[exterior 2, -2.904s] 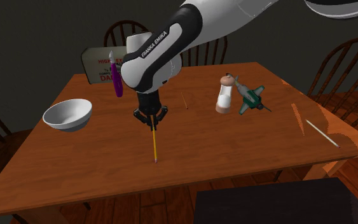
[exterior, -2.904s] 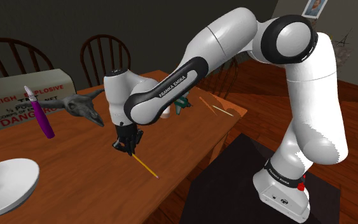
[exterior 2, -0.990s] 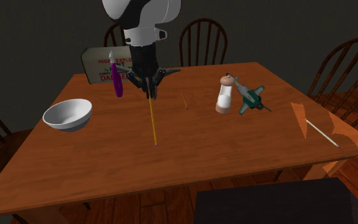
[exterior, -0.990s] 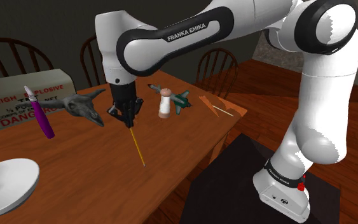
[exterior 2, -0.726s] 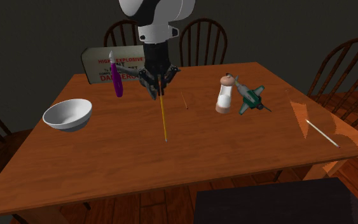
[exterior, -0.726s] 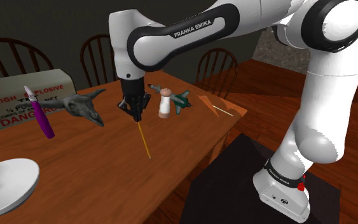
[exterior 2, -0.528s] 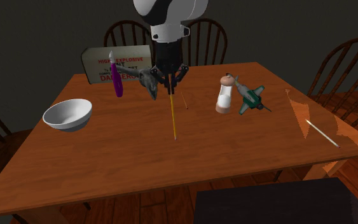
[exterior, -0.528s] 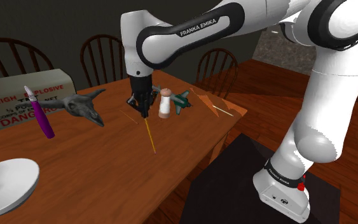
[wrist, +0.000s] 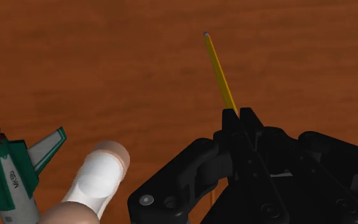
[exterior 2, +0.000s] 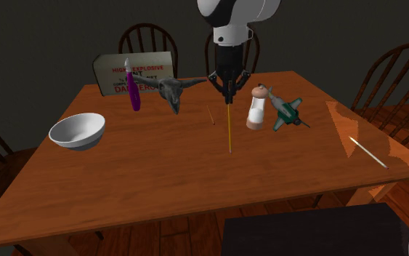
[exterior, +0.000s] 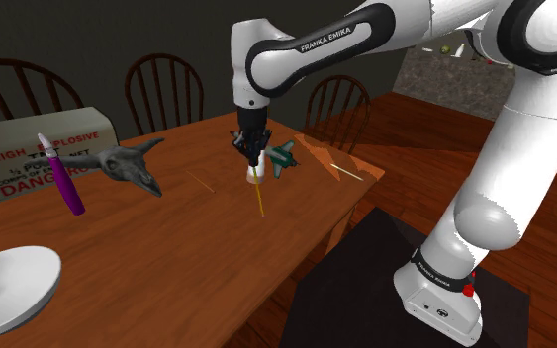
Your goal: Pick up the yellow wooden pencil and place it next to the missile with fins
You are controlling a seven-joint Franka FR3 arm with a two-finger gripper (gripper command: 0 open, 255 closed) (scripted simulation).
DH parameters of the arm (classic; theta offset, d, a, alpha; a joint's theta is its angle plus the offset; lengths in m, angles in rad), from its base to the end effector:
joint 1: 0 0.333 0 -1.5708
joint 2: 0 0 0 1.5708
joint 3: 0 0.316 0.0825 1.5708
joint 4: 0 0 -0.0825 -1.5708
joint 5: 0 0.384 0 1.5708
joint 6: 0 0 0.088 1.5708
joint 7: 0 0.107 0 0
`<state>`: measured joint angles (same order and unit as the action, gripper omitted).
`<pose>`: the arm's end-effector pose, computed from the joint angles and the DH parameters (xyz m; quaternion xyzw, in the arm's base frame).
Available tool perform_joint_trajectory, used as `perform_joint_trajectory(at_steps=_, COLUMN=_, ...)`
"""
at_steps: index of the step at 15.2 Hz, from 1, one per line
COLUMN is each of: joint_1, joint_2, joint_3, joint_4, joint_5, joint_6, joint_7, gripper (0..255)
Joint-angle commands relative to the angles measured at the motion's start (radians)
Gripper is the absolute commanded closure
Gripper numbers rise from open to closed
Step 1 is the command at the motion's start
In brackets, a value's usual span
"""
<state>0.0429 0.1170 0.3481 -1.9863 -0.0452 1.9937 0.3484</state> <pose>0.5266 0.2098 0.4012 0.9982 0.0315 -0.0476 0.0186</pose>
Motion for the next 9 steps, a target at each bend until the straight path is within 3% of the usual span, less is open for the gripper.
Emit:
perform_joint_trajectory(at_steps=1, joint_1=-0.027, joint_2=-0.026, joint_3=-0.019, joint_4=-0.03, joint_5=0.007, joint_6=0.006, joint_7=-0.05, gripper=255)
perform_joint_trajectory(at_steps=9, joint_1=-0.13, joint_2=-0.068, joint_3=-0.109, joint_4=-0.079, joint_5=0.004, joint_6=0.02, joint_7=-0.242, gripper=255)
